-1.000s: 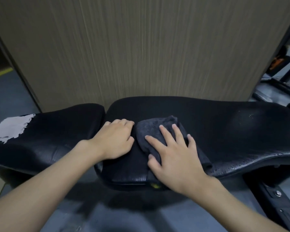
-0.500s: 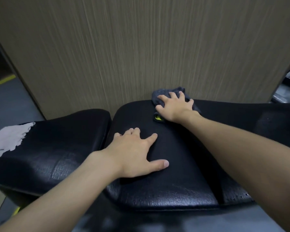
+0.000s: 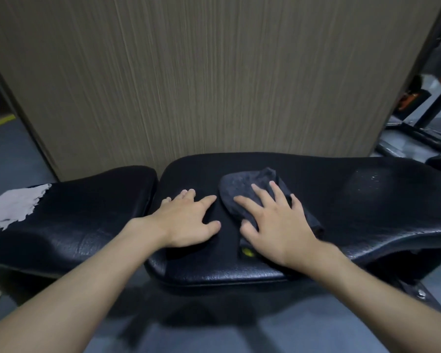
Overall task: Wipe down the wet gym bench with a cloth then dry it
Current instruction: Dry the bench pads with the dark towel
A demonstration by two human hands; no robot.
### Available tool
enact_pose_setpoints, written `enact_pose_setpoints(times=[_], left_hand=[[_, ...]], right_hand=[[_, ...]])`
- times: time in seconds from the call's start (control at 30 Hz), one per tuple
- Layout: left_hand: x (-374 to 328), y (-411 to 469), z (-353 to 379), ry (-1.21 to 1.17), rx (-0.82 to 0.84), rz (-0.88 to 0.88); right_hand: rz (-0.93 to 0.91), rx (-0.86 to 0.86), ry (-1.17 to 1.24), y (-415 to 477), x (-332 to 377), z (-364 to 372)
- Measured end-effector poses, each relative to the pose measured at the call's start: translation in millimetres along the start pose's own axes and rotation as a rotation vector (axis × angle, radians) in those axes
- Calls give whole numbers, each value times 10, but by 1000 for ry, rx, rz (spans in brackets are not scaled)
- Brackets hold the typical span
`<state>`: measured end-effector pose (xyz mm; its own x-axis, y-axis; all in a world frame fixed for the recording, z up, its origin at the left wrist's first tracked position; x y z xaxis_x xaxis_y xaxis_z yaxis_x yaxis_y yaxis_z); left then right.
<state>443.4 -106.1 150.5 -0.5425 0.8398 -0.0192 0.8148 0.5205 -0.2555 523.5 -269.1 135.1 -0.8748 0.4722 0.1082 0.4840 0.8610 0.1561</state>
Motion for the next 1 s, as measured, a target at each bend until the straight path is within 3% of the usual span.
enact_pose_setpoints(times=[0.17, 0.3, 0.5, 0.67, 0.8, 1.0], left_hand=[[-29, -27, -18, -21, 27, -18], [-183, -72, -115, -24, -84, 94], [-284, -81, -131, -28, -97, 120], [-382, -59, -51, 92, 81, 118], [-391, 15, -24, 66, 110, 102], [-408, 75, -38, 52, 113, 81]], right_hand=[[-34, -15, -38, -635, 153, -92], [0, -44, -41, -600, 116, -106], [70, -22, -4, 1, -199, -28], [131, -15, 31, 908, -723, 74], [199, 16, 62, 1451, -1061, 73], [216, 27, 56, 1525, -1094, 80]])
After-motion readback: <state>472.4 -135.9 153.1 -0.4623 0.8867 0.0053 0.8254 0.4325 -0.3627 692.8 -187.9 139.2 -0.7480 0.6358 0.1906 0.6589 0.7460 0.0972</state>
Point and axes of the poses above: each hand's wrist, its own y-axis towards the middle knuckle, its own z-axis out of the palm, x = y × z, the point moved 4 cm from there along y, towards the middle knuckle, and after that the axes turned 14 degrees about -z, right-handed, at the moved point
